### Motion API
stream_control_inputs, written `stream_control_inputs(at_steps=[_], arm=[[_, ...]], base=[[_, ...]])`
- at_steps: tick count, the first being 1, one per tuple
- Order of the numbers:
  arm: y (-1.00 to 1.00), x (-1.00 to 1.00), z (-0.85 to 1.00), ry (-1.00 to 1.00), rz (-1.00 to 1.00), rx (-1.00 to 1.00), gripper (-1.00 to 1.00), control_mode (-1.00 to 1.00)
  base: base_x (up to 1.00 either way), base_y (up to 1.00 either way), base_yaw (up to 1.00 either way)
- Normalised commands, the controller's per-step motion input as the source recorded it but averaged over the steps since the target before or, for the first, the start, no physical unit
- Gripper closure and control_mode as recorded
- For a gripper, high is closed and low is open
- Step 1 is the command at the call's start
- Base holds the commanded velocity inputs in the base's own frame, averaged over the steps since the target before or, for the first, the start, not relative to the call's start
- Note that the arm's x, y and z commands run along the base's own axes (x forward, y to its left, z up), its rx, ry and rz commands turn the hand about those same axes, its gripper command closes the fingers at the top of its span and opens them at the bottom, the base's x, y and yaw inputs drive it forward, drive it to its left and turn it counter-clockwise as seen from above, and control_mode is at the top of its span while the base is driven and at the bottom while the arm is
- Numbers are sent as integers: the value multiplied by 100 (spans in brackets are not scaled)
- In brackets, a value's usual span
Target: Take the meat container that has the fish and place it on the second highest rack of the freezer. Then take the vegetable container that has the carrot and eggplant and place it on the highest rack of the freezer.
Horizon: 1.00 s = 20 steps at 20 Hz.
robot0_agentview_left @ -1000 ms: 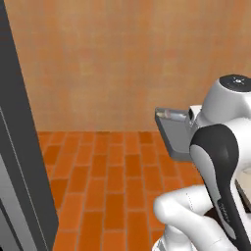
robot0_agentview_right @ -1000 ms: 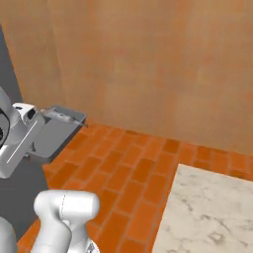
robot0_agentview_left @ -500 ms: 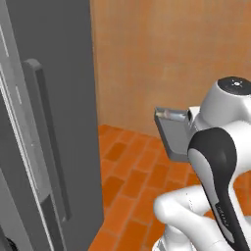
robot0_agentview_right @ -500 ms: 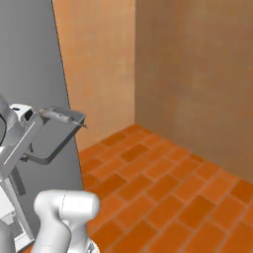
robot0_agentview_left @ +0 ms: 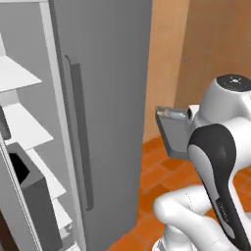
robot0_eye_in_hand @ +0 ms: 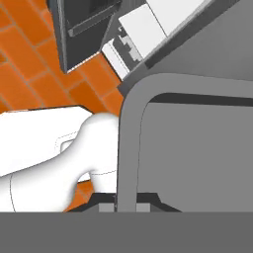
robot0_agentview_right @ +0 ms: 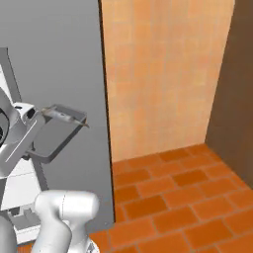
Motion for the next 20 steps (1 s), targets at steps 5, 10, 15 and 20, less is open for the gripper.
stream_control_inputs(at_steps=[5,10,15,20], arm=[[0,0,0,0,0,0,100,100],[0,0,0,0,0,0,100,100],[0,0,0,0,0,0,100,100],[0,0,0,0,0,0,100,100]], base=[[3,-2,75],[1,-2,67],[17,0,51],[40,0,32]])
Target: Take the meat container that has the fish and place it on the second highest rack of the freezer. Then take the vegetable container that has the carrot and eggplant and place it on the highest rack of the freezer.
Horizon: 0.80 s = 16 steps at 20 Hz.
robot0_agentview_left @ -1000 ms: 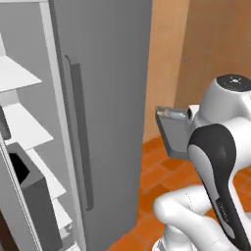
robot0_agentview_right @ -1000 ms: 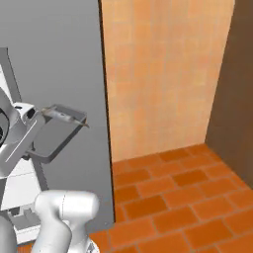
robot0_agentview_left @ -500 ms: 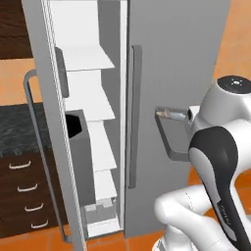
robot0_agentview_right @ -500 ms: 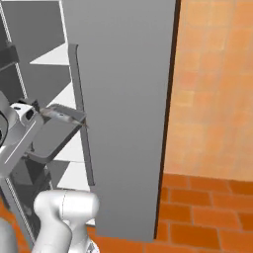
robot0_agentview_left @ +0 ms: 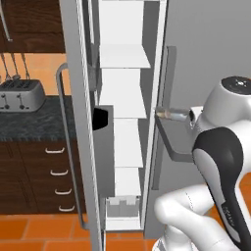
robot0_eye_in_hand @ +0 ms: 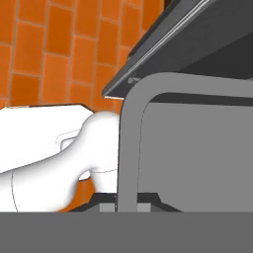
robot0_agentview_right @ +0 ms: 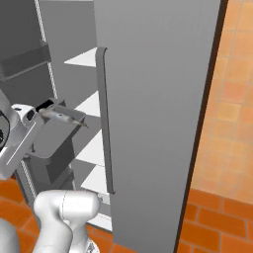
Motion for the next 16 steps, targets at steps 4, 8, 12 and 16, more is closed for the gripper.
stream_control_inputs(at_steps=[4,8,12,16], arm=[[0,0,0,0,0,0,100,100],[9,19,0,-2,2,-1,100,-100],[9,99,0,-2,16,0,100,-100],[-12,100,0,0,10,0,100,-100]], base=[[7,17,15],[12,31,5],[0,0,0],[0,0,0]])
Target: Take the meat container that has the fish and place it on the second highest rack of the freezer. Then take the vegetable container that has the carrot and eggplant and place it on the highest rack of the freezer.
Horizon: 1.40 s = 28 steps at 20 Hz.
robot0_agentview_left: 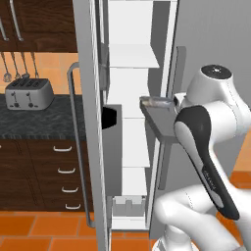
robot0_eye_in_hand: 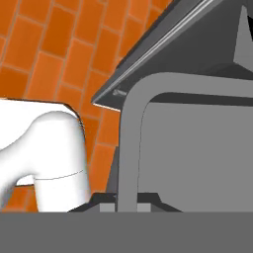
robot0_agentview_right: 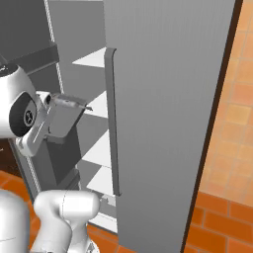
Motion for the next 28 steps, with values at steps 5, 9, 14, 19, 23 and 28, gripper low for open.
stream_control_inputs(at_steps=[5,9,14,19,23,28], arm=[[-15,100,-8,-2,1,-9,100,-100],[0,100,-31,0,0,-1,100,-100],[4,80,-44,-9,0,-1,100,-100],[3,36,-27,-4,-1,-2,100,-100],[0,62,-20,0,-7,0,100,-100],[0,58,-18,0,-7,0,100,-100]], base=[[0,0,0],[0,0,0],[0,0,0],[0,0,0],[0,0,0],[0,0,0]])
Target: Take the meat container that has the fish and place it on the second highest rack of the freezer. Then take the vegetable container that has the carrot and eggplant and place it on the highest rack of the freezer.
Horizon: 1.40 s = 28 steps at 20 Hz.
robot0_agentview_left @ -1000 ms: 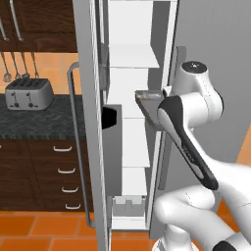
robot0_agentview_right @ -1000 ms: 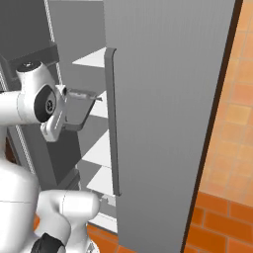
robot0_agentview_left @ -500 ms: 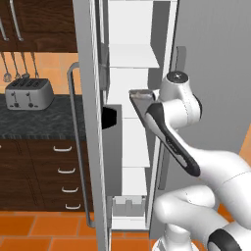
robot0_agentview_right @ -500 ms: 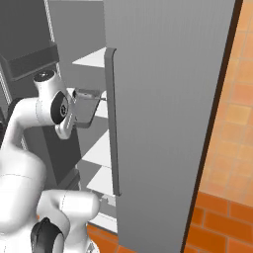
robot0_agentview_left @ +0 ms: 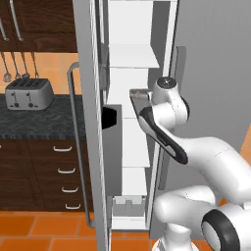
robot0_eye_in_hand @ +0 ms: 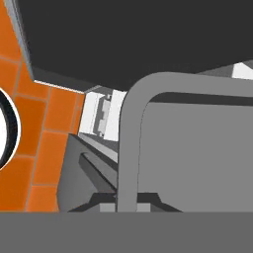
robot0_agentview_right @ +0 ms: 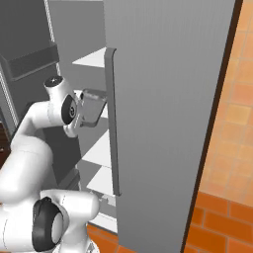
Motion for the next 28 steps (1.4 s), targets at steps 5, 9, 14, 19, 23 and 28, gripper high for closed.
stream_control_inputs(at_steps=[5,9,14,19,23,28], arm=[[0,79,-7,0,-2,0,100,-100],[0,79,-5,0,0,0,100,-100],[0,75,-29,0,0,0,100,-100],[0,62,-38,-2,0,-5,100,-100],[0,50,-4,-7,0,-5,100,-100],[0,59,0,-1,0,-1,100,-100]], base=[[0,0,0],[0,0,0],[0,0,0],[0,0,0],[0,0,0],[0,0,0]])
